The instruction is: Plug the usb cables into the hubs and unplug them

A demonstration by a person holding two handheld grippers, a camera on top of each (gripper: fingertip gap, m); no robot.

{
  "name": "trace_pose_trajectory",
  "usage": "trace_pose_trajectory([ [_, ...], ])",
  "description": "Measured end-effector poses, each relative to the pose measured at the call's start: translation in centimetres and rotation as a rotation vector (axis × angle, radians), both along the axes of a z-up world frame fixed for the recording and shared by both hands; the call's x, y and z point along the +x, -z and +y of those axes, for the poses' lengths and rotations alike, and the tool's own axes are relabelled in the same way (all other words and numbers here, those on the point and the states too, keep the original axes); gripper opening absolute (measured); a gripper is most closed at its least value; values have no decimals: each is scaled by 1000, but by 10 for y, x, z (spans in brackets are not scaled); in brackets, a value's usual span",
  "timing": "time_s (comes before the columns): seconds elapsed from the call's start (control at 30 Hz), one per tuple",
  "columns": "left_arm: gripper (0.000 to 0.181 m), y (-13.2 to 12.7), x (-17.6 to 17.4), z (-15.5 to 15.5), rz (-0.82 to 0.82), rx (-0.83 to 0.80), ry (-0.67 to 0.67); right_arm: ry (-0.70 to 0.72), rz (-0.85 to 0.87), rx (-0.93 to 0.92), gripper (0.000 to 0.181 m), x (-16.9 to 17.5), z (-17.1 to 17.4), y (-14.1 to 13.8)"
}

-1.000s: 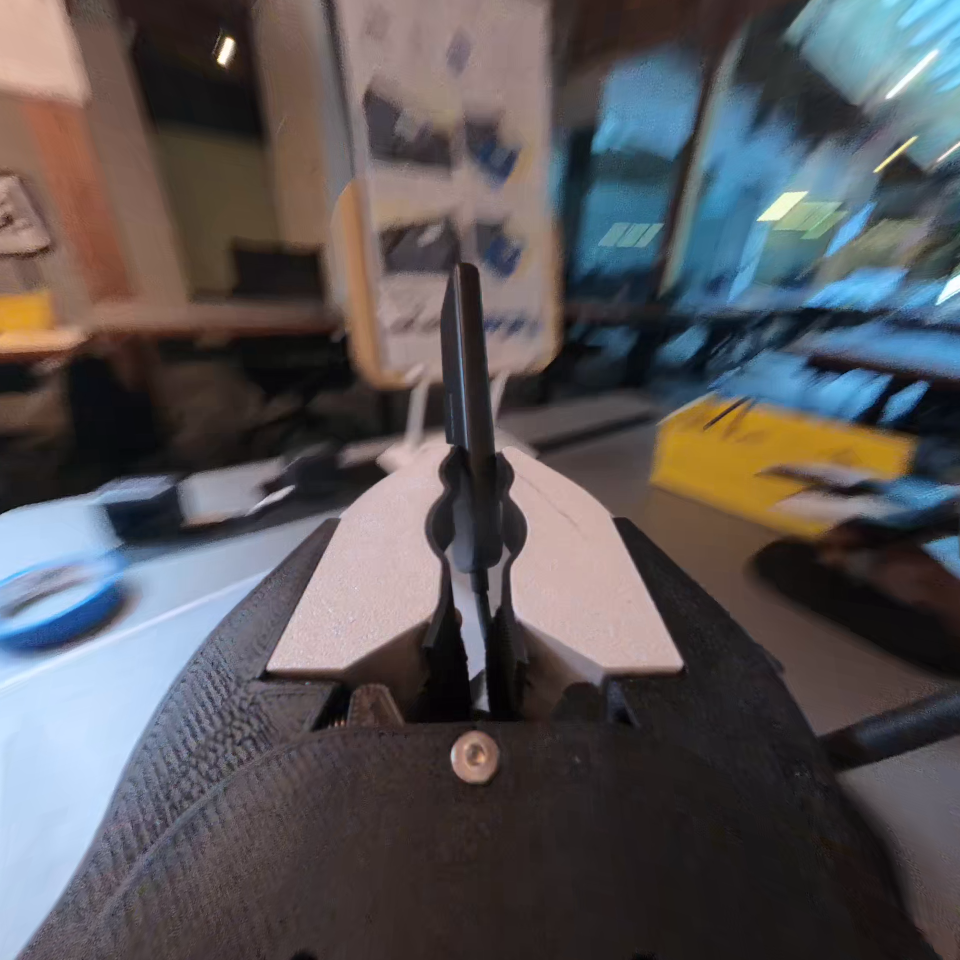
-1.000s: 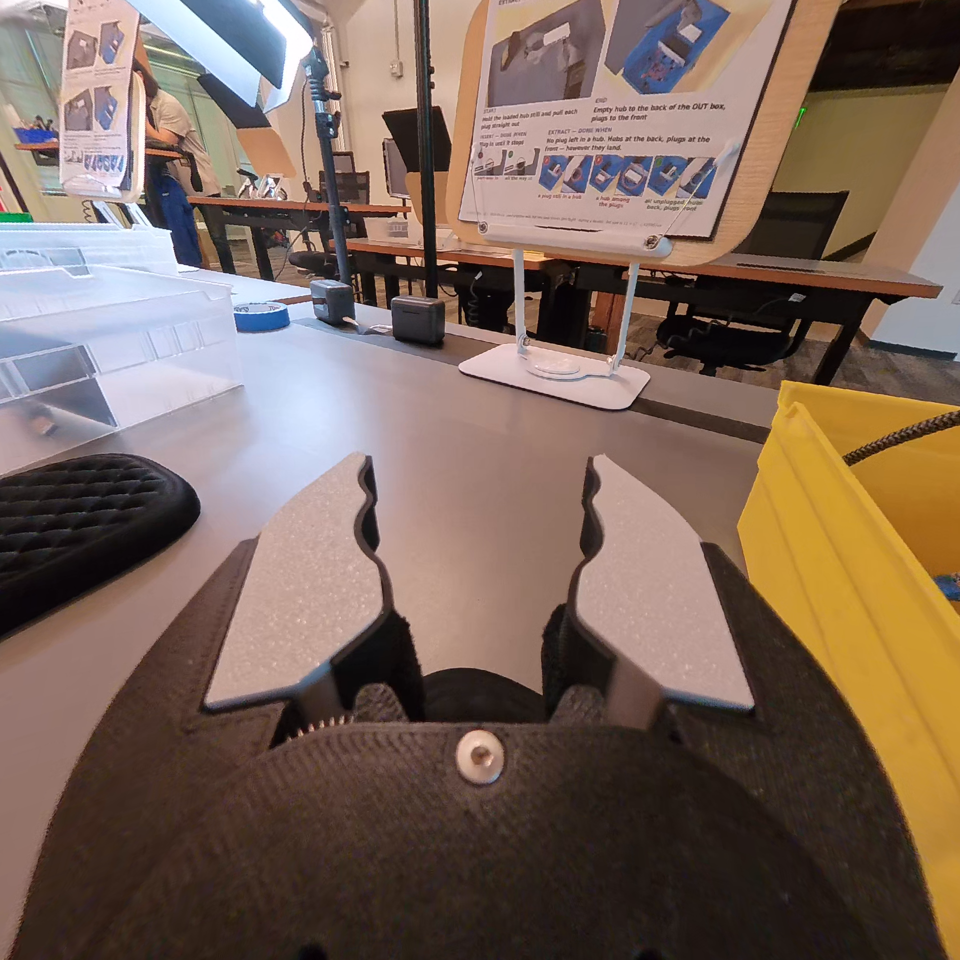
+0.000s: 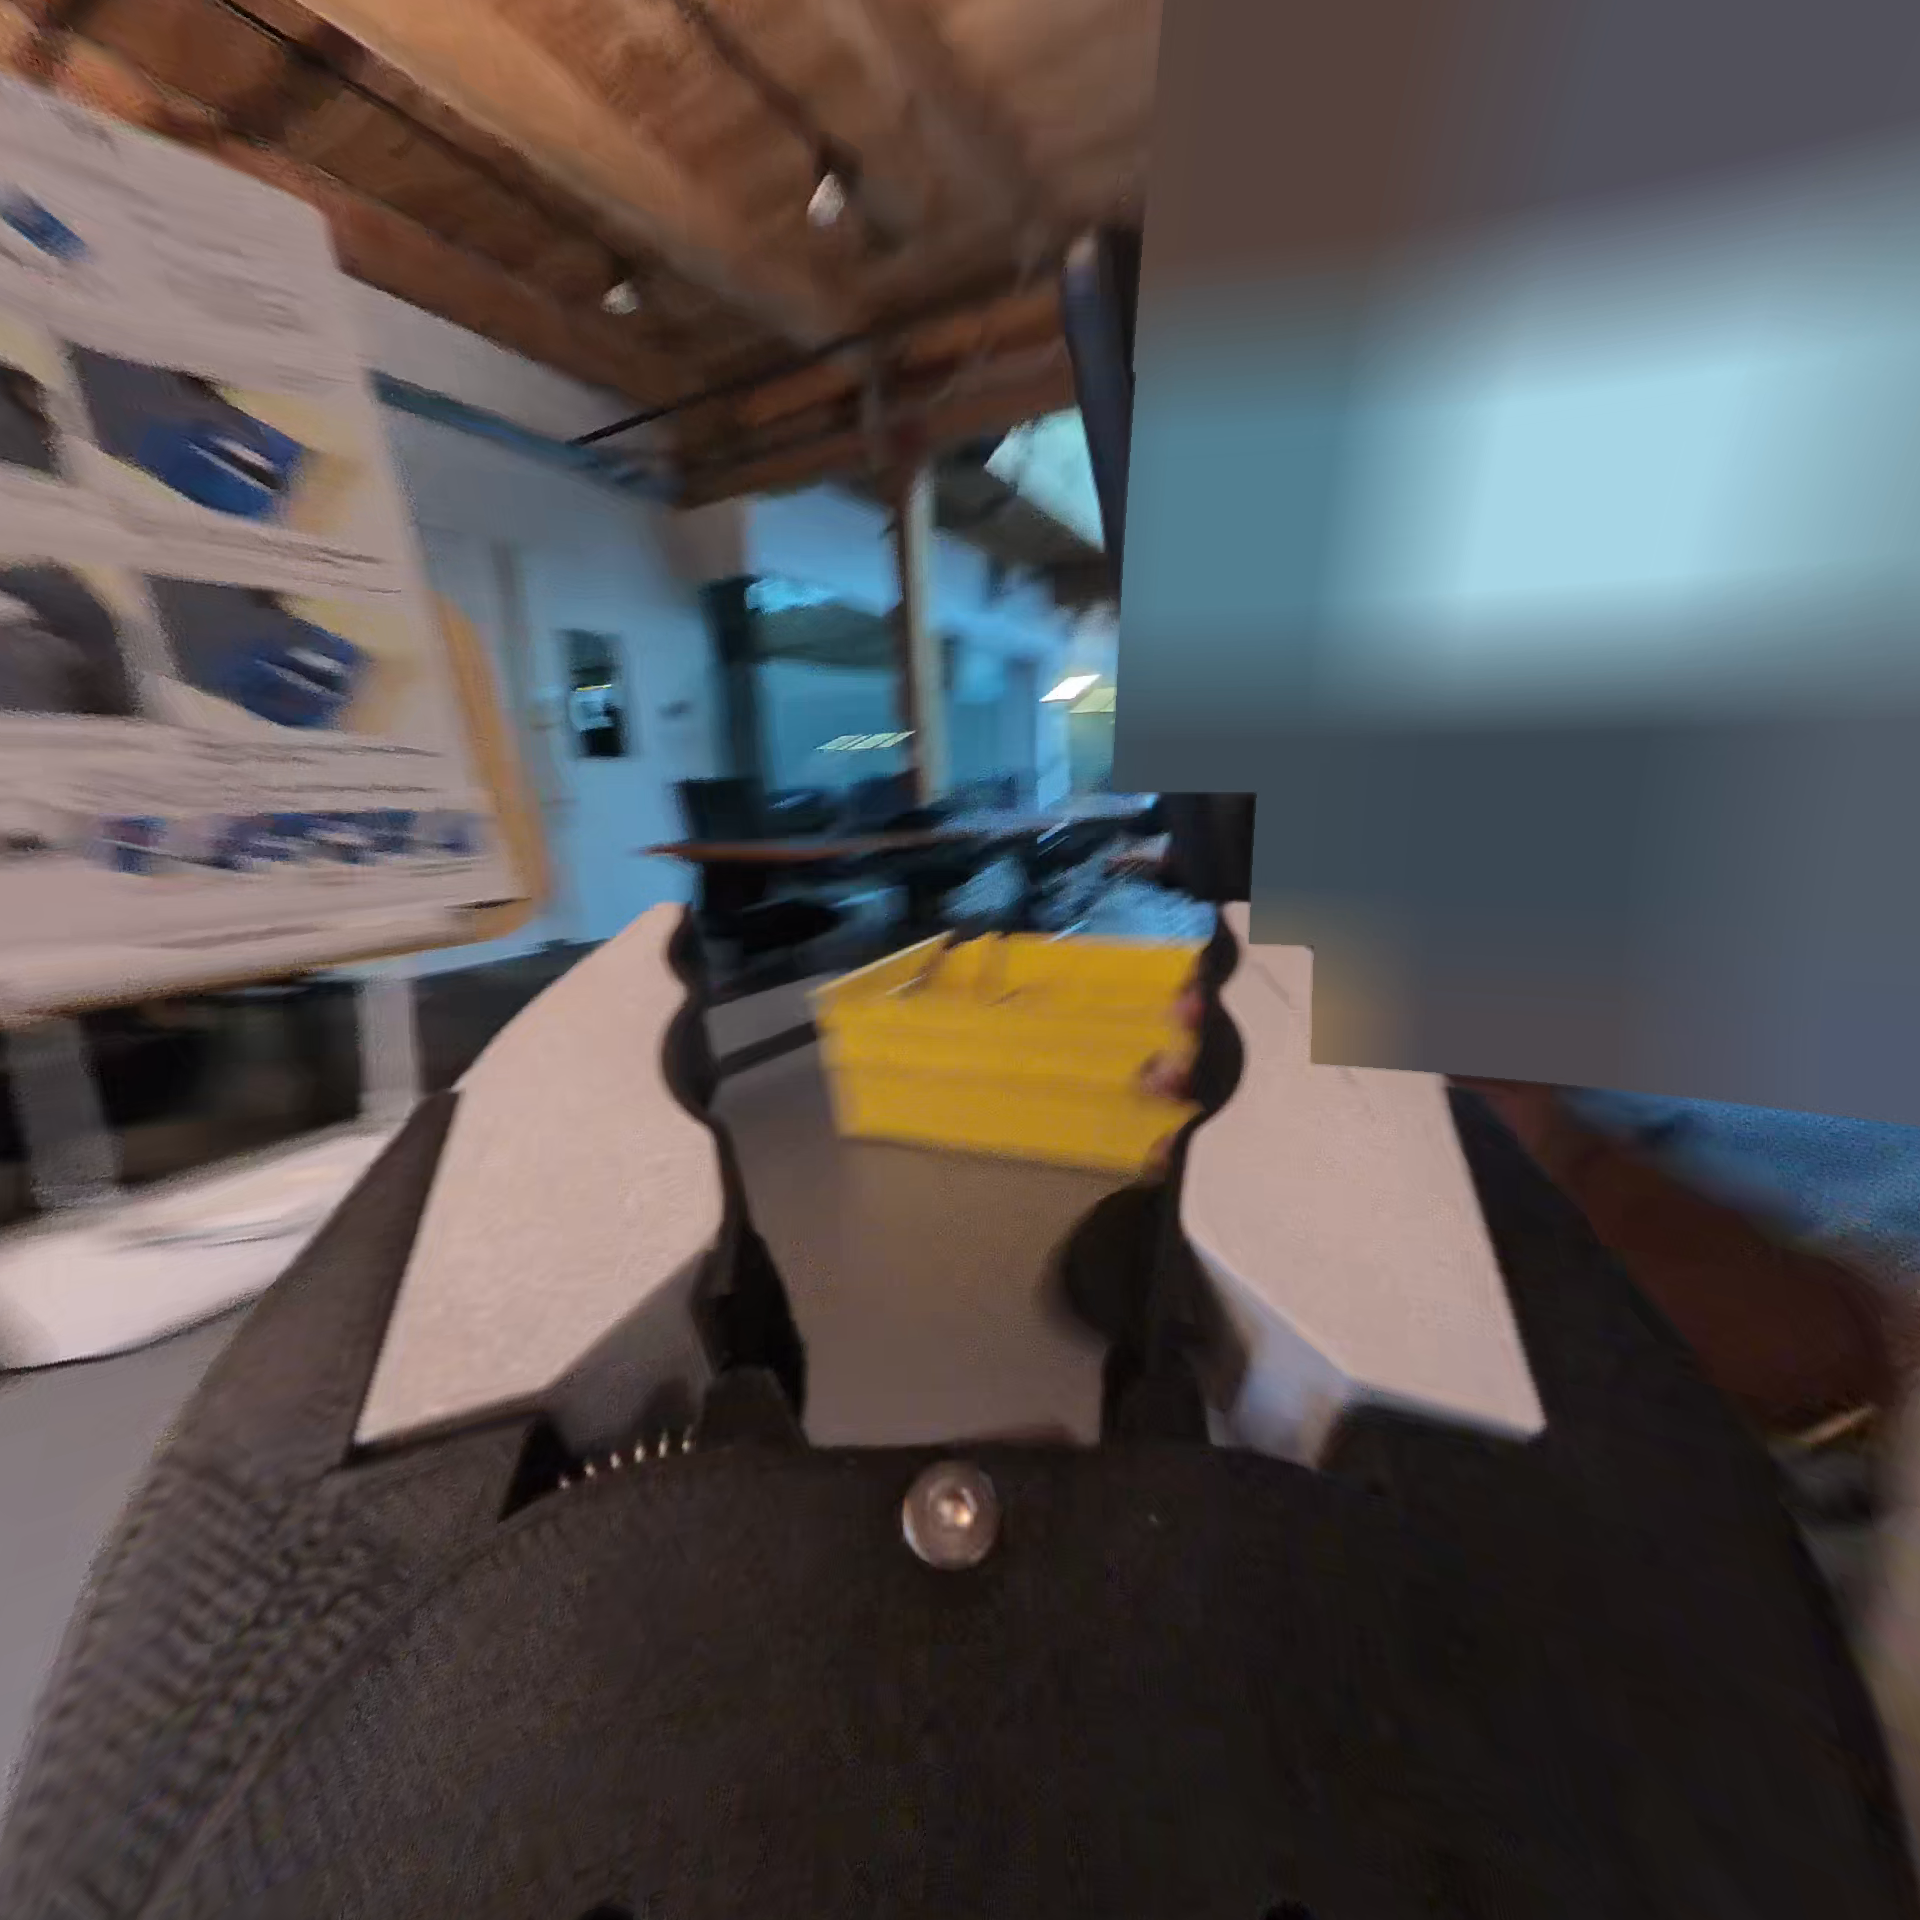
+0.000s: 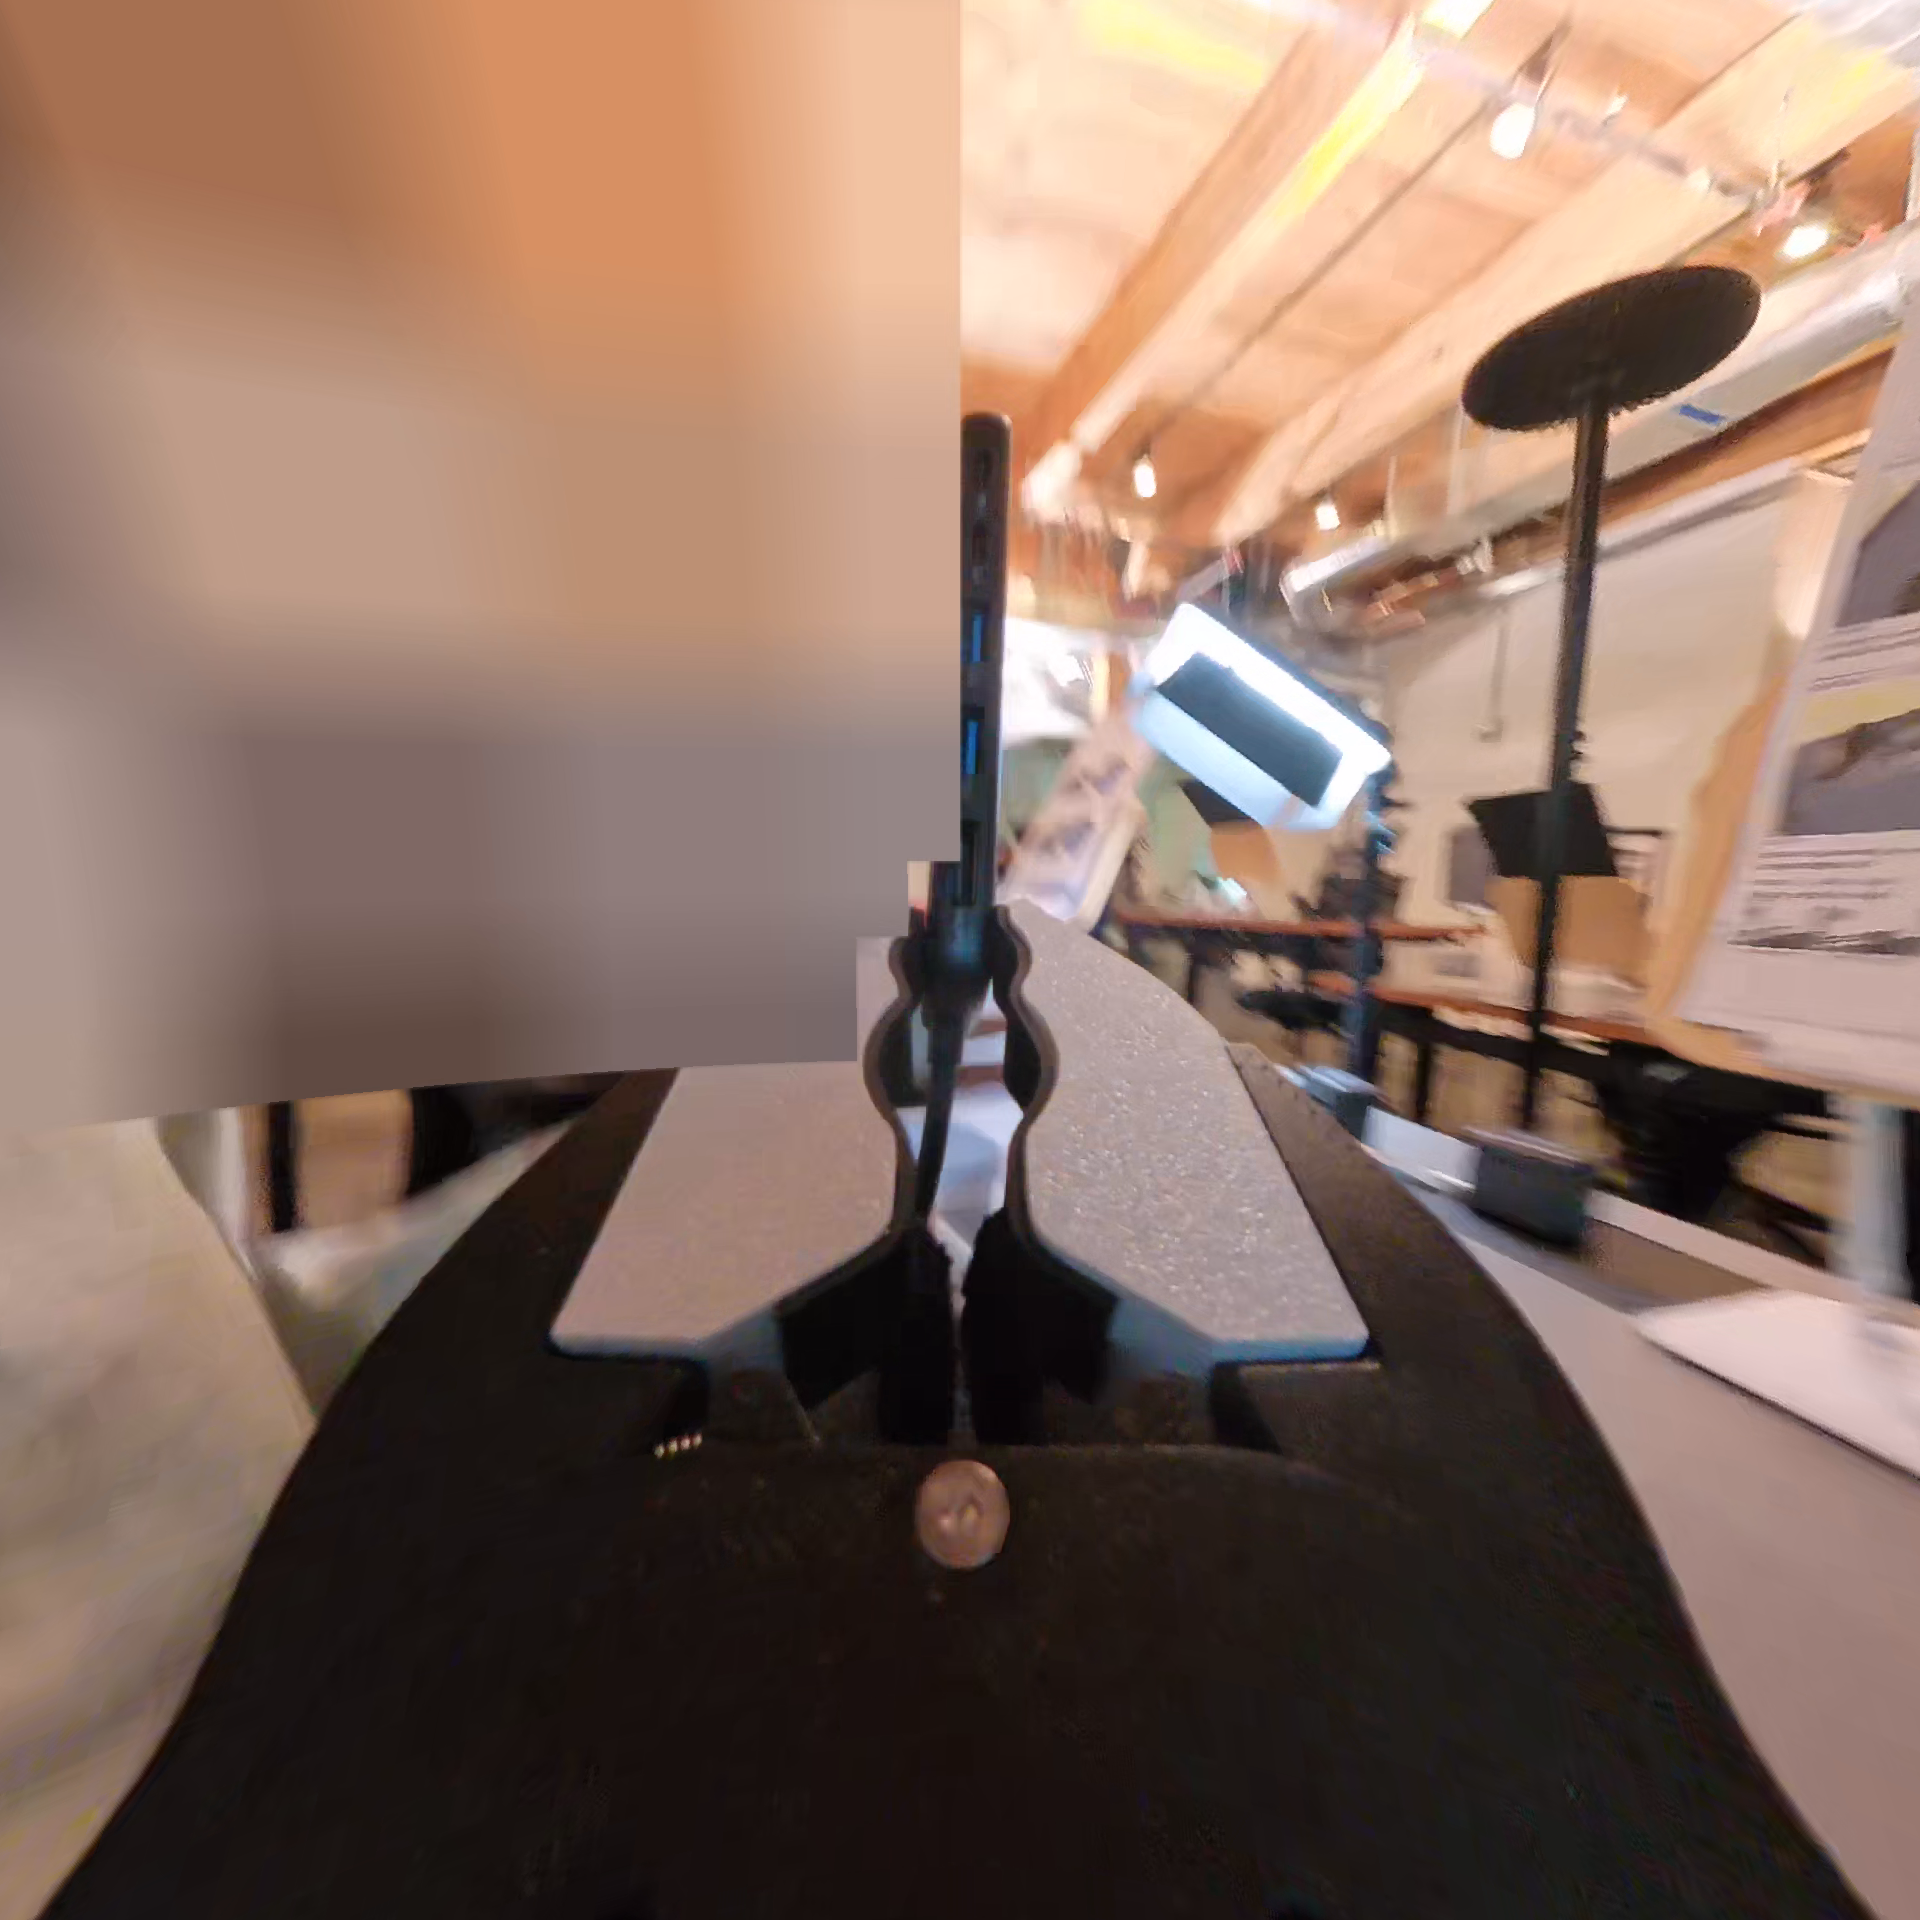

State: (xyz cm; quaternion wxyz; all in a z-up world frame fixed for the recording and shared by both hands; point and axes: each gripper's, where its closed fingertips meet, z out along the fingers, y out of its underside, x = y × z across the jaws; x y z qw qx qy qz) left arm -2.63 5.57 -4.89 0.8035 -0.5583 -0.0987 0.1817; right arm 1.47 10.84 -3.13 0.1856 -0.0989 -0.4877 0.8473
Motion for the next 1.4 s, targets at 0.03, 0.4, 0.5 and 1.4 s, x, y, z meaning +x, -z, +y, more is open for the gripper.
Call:
trace_pose_trajectory([
  [0.03,101,2,-5,-9,91,-97,-112,69,30,113,12,-1,5,4],
  [0.4,88,2,28,1,703,-581,-361,680,510,1220,11,-5,30,43],
  [0.5,83,26,23,21,788,-755,-381,649,553,1325,11,-5,26,58],
  [1.4,57,66,2,37,746,-836,-377,636,621,1531,12,-28,55,111],
])
